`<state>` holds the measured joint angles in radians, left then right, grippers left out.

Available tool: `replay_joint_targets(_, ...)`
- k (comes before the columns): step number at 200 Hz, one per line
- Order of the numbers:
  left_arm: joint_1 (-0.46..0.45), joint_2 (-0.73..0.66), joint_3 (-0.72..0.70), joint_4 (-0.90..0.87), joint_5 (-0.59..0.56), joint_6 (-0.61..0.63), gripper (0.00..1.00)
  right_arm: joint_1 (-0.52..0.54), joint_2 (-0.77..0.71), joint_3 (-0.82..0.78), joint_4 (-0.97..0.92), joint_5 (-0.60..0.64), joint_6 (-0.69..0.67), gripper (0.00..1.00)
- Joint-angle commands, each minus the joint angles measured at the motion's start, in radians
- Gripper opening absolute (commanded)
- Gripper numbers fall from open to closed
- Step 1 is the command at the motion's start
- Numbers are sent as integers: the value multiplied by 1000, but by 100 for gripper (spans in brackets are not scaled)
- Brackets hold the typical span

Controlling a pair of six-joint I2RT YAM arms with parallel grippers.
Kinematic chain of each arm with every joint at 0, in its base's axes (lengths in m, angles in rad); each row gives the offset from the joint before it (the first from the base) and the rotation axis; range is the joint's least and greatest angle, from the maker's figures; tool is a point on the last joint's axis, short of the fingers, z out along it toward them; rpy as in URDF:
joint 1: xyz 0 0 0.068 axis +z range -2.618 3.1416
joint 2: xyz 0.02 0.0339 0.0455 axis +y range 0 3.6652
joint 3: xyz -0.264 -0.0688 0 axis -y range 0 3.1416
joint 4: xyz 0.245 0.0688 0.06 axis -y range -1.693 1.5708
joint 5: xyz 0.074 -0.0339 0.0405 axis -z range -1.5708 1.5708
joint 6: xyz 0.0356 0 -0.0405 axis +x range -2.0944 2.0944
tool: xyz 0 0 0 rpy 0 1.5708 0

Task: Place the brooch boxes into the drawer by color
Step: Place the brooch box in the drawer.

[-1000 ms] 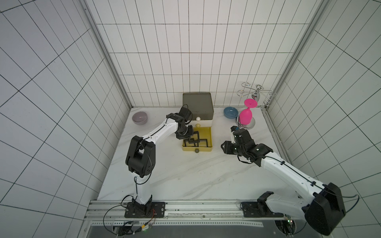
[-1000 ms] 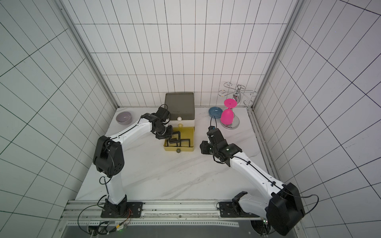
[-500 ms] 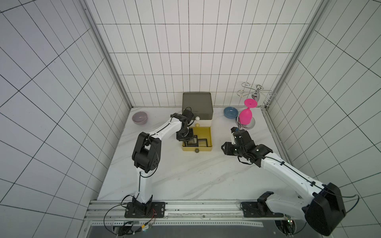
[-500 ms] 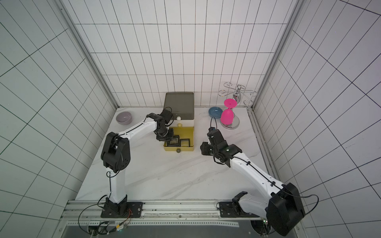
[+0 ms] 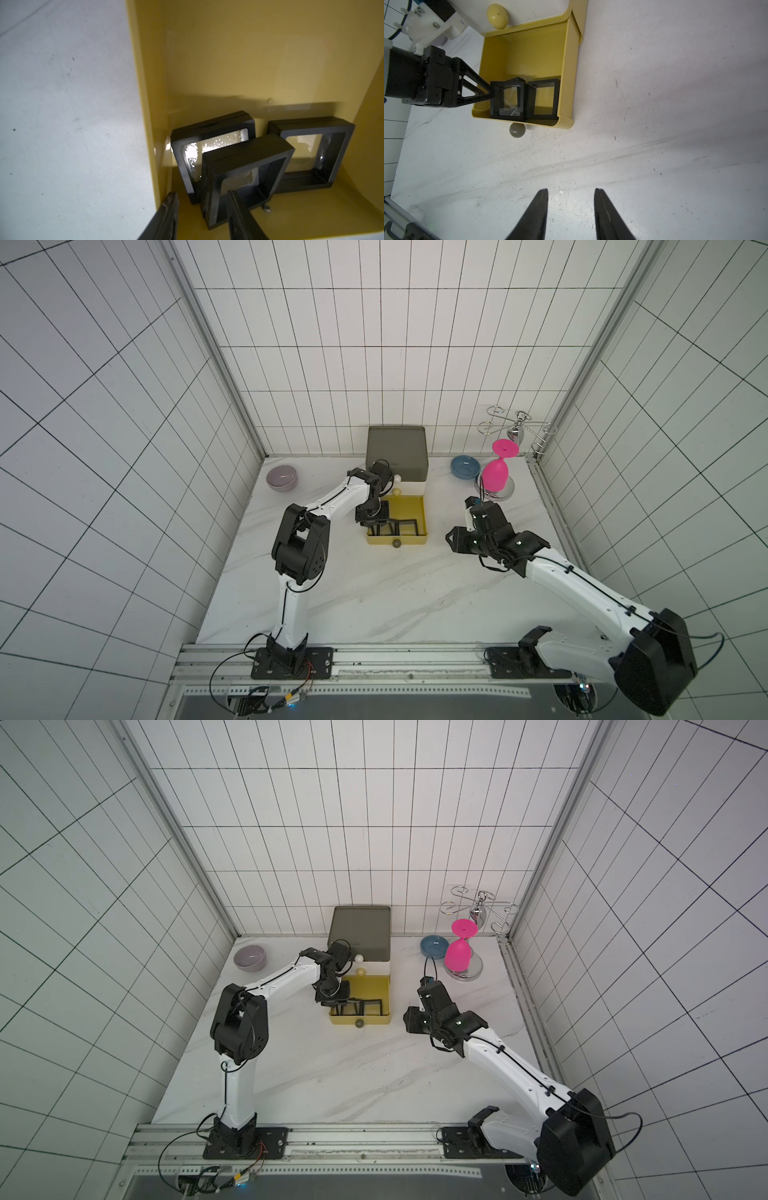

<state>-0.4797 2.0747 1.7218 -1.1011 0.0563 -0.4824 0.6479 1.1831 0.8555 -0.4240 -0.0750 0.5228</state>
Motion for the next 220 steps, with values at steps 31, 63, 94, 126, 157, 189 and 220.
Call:
replay_joint_targets(31, 31, -199, 28, 107, -6, -15, 47, 37, 57, 54, 2, -14, -30, 41)
replay_joint_targets(63, 76, -342, -40, 130, 12, -32, 48, 64, 61, 45, 53, -27, -35, 44)
replay_joint_targets(94, 186, -563, -262, 230, 39, -39, 62, 70, 72, -33, 184, -91, 9, 52)
replay_joint_targets(126, 350, -783, -546, 385, 98, -11, 67, 66, 107, -82, 294, -150, 79, 52)
replay_joint_targets(157, 472, -932, -718, 481, 125, 16, 83, 48, 135, -120, 371, -218, 138, 0)
replay_joint_targets(189, 585, -985, -781, 495, 179, 49, 86, 26, 171, -150, 404, -273, 181, 0)
replay_joint_targets(220, 655, -984, -798, 477, 219, 72, 87, 12, 232, -159, 448, -311, 214, 0)
